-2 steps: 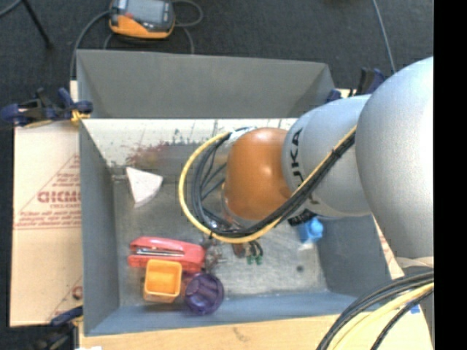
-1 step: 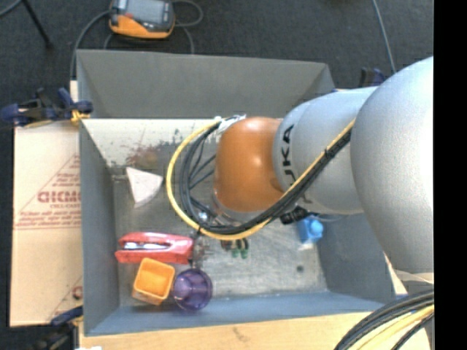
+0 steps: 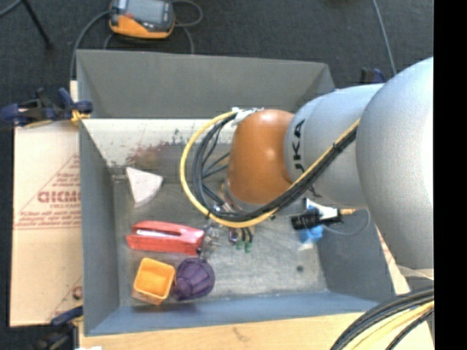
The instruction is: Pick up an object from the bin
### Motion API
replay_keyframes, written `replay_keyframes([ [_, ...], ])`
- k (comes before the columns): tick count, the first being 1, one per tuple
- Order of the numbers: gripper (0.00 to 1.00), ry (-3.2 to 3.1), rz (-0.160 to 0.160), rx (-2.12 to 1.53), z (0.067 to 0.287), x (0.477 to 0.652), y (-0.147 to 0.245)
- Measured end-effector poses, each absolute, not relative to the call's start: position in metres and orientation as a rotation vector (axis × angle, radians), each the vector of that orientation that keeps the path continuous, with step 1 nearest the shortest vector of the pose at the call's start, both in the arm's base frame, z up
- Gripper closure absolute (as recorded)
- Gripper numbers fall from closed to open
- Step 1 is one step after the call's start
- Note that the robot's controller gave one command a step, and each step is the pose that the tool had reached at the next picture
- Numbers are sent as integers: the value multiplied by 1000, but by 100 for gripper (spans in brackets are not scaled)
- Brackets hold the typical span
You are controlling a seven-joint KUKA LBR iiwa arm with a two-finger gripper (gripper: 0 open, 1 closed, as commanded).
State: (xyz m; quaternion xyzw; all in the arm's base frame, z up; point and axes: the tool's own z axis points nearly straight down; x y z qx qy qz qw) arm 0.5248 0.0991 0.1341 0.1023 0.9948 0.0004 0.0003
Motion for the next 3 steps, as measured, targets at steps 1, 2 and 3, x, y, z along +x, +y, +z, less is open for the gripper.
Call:
replay_keyframes([
  [1, 100, 3125, -4, 301, 139, 536, 112],
  [2, 100, 3122, 2, 326, 132, 517, 117],
  [3, 100, 3105, 0, 482, 144, 534, 122],
])
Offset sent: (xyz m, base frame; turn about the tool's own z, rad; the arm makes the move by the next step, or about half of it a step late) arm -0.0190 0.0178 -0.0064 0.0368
